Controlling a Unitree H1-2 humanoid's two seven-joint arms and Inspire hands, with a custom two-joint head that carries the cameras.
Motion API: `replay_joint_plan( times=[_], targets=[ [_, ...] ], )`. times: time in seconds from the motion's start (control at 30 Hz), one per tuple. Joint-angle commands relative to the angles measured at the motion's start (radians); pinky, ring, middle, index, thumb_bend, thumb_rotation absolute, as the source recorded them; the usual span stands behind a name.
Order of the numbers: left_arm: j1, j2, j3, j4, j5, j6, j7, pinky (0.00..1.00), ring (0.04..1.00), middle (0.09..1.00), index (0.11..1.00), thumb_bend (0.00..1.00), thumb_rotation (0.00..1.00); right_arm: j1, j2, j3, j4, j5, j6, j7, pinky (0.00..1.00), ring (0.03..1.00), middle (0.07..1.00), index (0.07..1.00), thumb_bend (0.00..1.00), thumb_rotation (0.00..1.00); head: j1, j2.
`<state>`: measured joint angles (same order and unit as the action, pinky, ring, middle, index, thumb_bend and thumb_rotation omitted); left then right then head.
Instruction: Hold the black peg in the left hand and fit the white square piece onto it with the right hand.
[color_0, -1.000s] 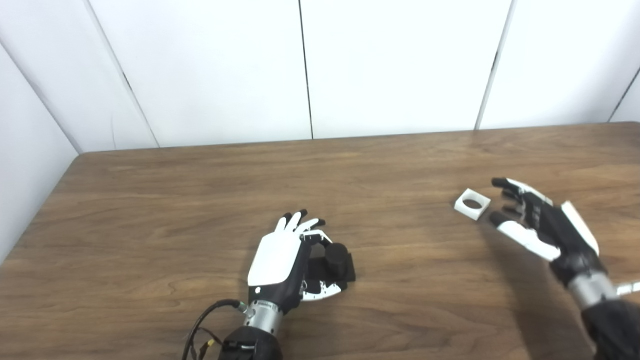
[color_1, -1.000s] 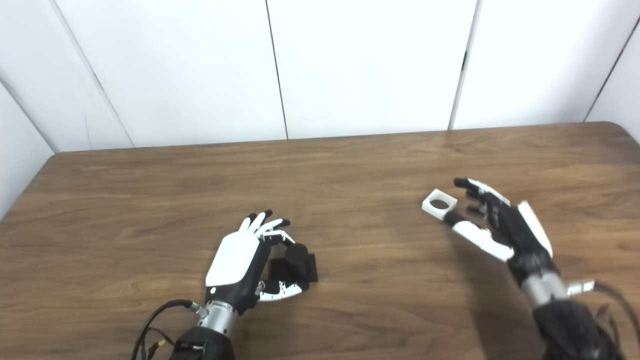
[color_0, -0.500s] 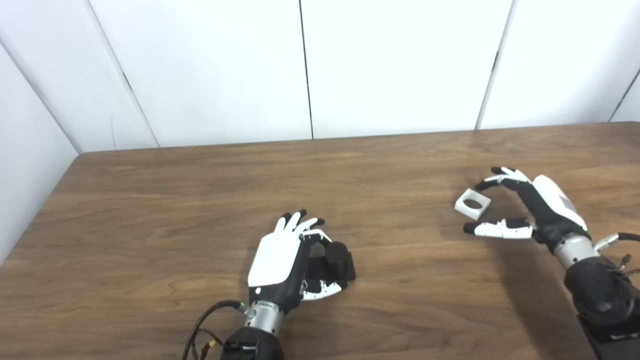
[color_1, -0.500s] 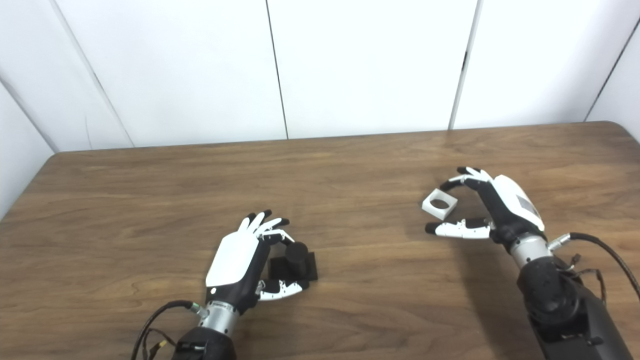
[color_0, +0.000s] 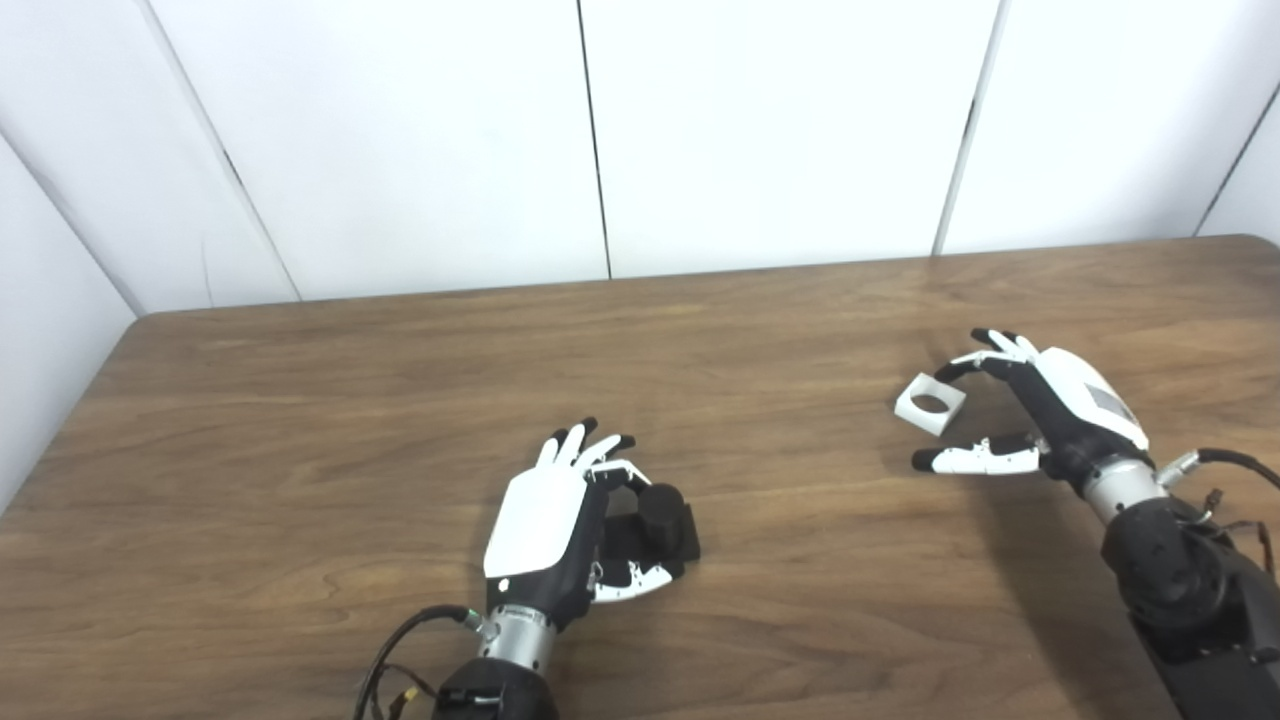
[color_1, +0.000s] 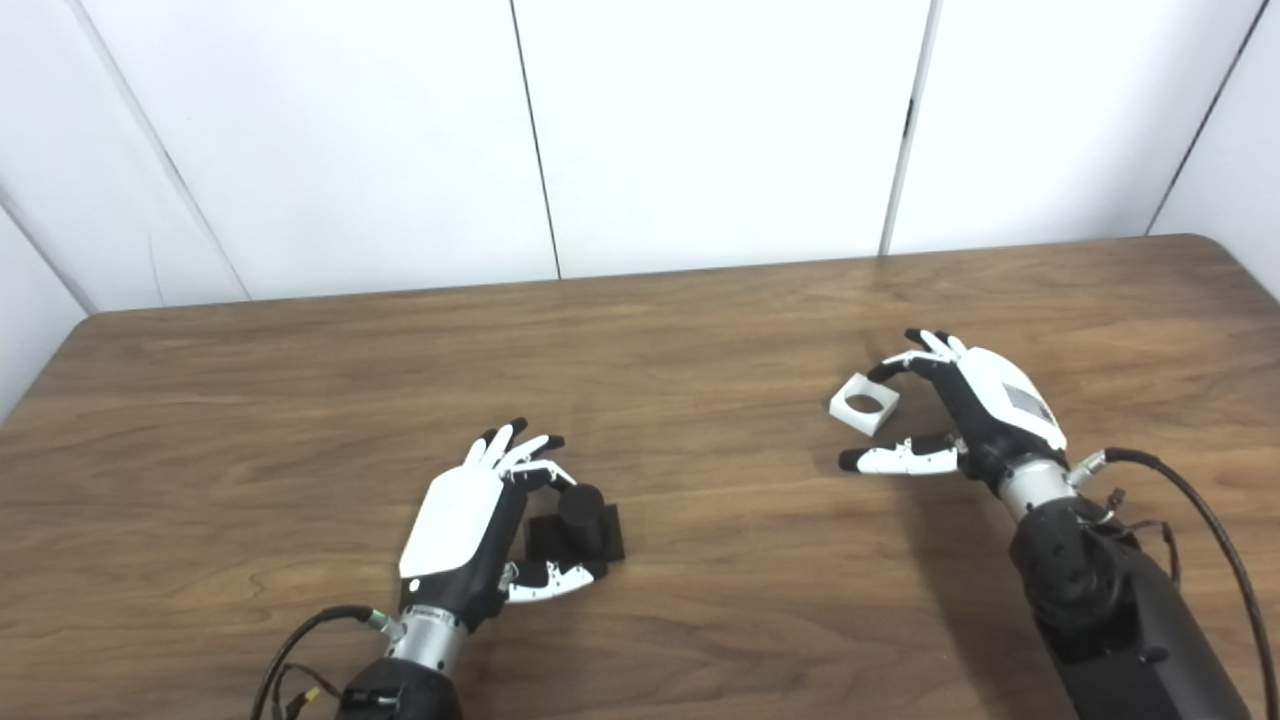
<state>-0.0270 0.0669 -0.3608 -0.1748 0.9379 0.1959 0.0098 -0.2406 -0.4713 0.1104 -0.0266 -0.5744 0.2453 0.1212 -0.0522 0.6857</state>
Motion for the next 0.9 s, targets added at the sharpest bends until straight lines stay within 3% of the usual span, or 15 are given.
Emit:
replay_joint_plan(
  times=[0.0, 0.37, 0.87],
  targets=[
    [0.003, 0.022, 0.003, 0.015, 0.022, 0.022, -0.016, 1.00, 0.983, 0.877, 0.486, 0.52, 0.08, -0.066, -0.004, -0.011, -0.018, 0.000, -0.019, -0.014, 1.00, 1.000, 0.962, 0.730, 0.92, 0.39, -0.003, 0.001],
    [0.003, 0.019, 0.004, 0.015, 0.022, 0.026, -0.015, 1.00, 0.979, 0.875, 0.485, 0.52, 0.08, -0.111, 0.010, -0.006, 0.004, -0.009, -0.018, -0.020, 1.00, 1.000, 0.952, 0.735, 0.91, 0.36, 0.000, 0.002],
    [0.002, 0.018, 0.003, 0.015, 0.015, 0.024, -0.016, 1.00, 0.981, 0.877, 0.486, 0.52, 0.07, -0.163, 0.020, 0.011, 0.127, -0.008, -0.045, -0.043, 0.99, 0.992, 0.943, 0.725, 0.93, 0.41, 0.001, -0.001]
  ],
)
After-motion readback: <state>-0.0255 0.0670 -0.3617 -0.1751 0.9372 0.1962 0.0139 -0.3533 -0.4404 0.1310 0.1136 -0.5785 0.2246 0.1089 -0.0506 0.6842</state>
